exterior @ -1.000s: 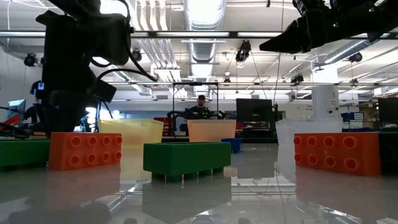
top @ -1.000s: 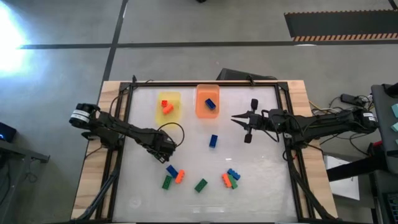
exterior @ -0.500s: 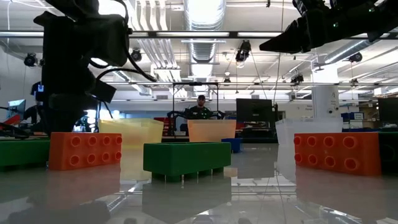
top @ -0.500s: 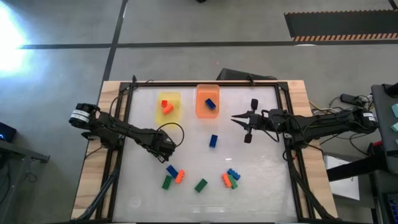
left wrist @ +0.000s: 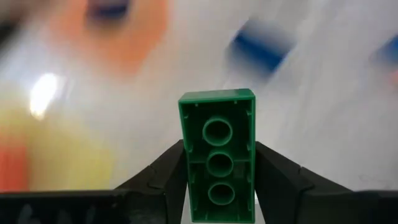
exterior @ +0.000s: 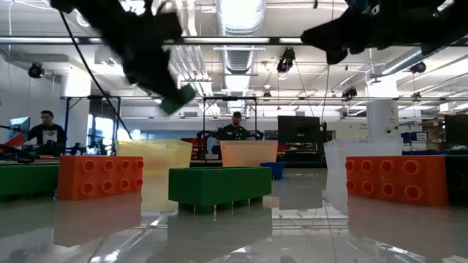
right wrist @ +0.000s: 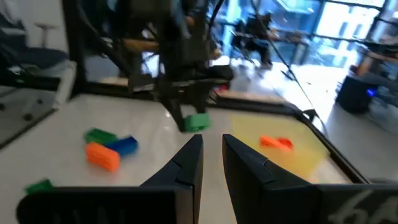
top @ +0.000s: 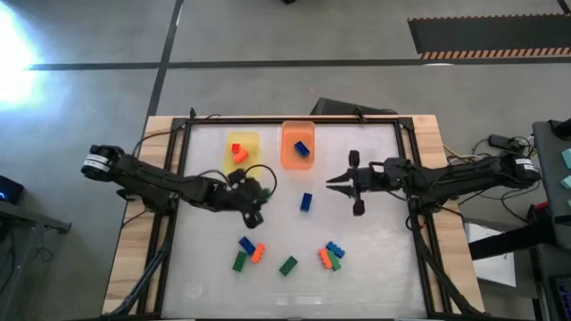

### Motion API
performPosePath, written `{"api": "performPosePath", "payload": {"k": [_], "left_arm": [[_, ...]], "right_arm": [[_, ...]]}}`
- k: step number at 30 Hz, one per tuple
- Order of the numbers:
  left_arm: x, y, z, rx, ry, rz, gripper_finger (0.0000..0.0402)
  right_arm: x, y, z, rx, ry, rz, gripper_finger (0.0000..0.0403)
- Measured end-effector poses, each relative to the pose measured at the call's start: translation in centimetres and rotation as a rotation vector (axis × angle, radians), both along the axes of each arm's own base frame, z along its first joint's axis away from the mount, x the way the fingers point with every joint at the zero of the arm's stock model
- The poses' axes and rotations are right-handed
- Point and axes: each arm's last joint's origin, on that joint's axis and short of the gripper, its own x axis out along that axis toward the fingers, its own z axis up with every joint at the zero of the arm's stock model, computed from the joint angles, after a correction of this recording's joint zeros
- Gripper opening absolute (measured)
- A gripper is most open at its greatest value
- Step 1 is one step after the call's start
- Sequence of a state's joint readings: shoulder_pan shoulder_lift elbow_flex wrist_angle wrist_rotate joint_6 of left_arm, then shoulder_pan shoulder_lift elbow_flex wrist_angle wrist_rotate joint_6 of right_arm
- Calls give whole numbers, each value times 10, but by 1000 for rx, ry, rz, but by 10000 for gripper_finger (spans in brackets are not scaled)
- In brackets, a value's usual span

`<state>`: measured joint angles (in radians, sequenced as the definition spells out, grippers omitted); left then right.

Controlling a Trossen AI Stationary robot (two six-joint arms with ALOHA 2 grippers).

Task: Sort & place blocks by color
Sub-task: Put the green game piece into the transparent bin

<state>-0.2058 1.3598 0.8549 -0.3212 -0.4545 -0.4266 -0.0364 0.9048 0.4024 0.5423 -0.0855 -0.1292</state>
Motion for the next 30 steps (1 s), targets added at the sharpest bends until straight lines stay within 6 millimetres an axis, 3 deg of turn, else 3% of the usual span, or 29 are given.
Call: {"api": "performPosePath", "payload": {"k": [8, 13, 18, 22, 30], "left_arm": [[24, -6, 35, 254, -348, -271, 137], [27, -9, 41, 315, -505, -373, 138], [22, -9, 32, 325, -588, -373, 138], [19, -8, 27, 324, -625, -364, 138], [19, -8, 27, 323, -623, -365, 138]], "right_arm": [[29, 15, -9, 5, -180, 93, 52], [48, 23, -10, 7, -233, 123, 52], [66, 27, -9, 21, -217, 134, 56], [79, 28, -6, 44, -197, 130, 88], [96, 27, 1, 45, -208, 69, 203]]}}
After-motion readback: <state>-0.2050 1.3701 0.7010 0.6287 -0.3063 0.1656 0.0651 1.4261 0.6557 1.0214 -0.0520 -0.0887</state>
